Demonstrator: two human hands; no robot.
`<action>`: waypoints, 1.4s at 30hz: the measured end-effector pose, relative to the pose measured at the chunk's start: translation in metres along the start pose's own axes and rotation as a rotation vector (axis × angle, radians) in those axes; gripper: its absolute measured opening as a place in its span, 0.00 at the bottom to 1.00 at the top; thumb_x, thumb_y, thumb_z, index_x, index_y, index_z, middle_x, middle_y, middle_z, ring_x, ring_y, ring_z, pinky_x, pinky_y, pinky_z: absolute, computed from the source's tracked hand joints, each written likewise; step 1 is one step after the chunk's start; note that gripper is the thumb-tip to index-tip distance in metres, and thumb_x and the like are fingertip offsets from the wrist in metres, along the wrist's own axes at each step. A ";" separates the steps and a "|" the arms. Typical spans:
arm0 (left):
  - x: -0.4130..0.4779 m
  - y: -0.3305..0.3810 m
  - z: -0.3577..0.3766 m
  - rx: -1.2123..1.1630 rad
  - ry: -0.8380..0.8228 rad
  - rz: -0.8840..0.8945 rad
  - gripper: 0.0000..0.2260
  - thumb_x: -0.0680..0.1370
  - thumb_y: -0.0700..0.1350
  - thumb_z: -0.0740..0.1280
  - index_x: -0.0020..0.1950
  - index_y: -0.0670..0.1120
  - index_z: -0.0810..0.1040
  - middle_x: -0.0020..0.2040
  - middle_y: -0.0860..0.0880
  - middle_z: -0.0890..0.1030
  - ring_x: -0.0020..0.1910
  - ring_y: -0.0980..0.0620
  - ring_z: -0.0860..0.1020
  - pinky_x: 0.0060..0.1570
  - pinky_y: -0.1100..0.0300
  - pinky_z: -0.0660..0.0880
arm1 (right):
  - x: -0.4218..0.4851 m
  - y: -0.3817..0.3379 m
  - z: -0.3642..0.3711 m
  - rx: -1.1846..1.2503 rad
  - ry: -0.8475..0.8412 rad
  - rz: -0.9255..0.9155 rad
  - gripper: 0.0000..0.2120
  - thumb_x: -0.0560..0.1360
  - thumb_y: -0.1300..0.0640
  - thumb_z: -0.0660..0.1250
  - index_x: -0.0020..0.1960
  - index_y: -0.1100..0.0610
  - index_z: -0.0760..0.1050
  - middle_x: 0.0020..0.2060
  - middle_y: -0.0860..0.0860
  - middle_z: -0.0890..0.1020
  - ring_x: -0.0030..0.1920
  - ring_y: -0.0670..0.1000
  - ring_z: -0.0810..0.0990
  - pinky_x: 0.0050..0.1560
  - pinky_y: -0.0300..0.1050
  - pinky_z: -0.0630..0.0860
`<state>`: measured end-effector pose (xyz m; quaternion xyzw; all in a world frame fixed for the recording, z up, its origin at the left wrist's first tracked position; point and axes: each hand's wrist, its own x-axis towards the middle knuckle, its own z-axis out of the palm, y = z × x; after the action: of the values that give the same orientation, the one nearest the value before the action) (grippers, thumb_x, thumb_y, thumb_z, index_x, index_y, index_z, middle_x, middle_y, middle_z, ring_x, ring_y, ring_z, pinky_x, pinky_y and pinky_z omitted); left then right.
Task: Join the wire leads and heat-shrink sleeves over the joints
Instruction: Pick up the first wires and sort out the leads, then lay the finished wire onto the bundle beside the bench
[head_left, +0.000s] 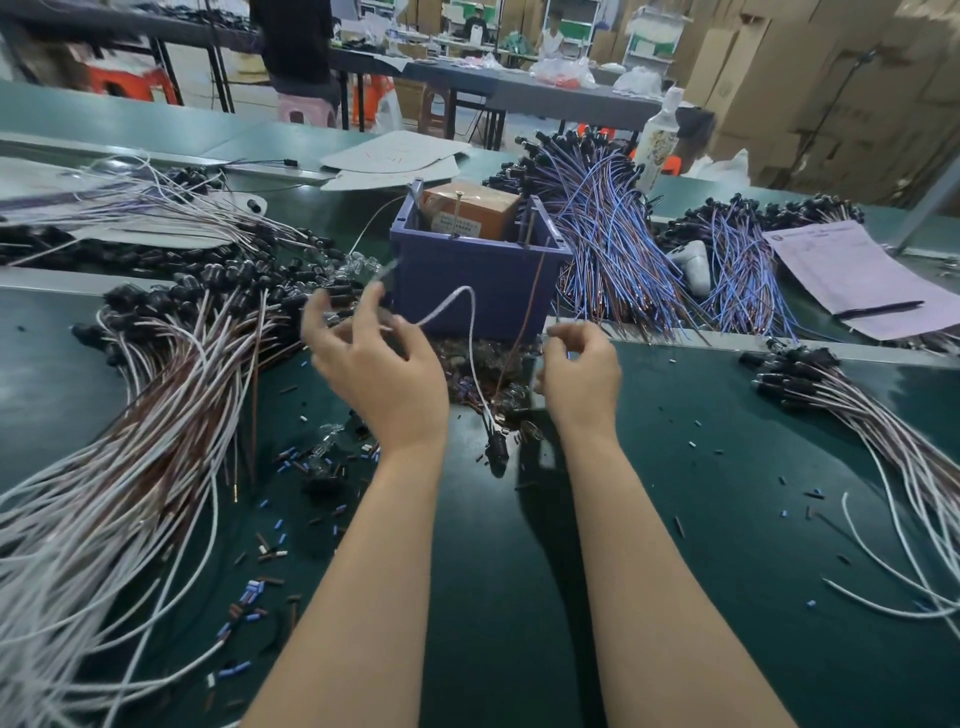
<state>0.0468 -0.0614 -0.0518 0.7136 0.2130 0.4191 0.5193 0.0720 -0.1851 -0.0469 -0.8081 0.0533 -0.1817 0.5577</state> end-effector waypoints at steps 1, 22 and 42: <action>-0.001 0.000 -0.004 0.053 0.036 0.005 0.14 0.78 0.40 0.64 0.63 0.44 0.77 0.70 0.42 0.63 0.56 0.53 0.66 0.62 0.56 0.64 | 0.001 -0.004 -0.007 -0.143 -0.059 0.011 0.03 0.77 0.60 0.62 0.46 0.55 0.74 0.43 0.51 0.80 0.42 0.51 0.78 0.47 0.50 0.77; -0.028 -0.010 0.011 0.045 -0.700 0.308 0.08 0.78 0.46 0.66 0.56 0.51 0.79 0.50 0.53 0.83 0.52 0.51 0.80 0.61 0.44 0.69 | -0.017 0.008 -0.021 0.305 -0.277 0.031 0.06 0.78 0.63 0.64 0.43 0.61 0.77 0.28 0.49 0.78 0.25 0.41 0.76 0.30 0.33 0.74; -0.024 -0.005 0.010 -0.023 -0.723 0.154 0.06 0.79 0.45 0.64 0.45 0.45 0.77 0.37 0.56 0.78 0.38 0.57 0.76 0.40 0.69 0.70 | -0.023 0.007 -0.001 -0.063 -0.040 -0.229 0.15 0.80 0.55 0.62 0.37 0.61 0.73 0.28 0.49 0.72 0.32 0.50 0.68 0.35 0.42 0.64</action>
<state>0.0424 -0.0832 -0.0666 0.8237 -0.0433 0.1801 0.5359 0.0508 -0.1818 -0.0590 -0.8294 -0.0448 -0.2262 0.5088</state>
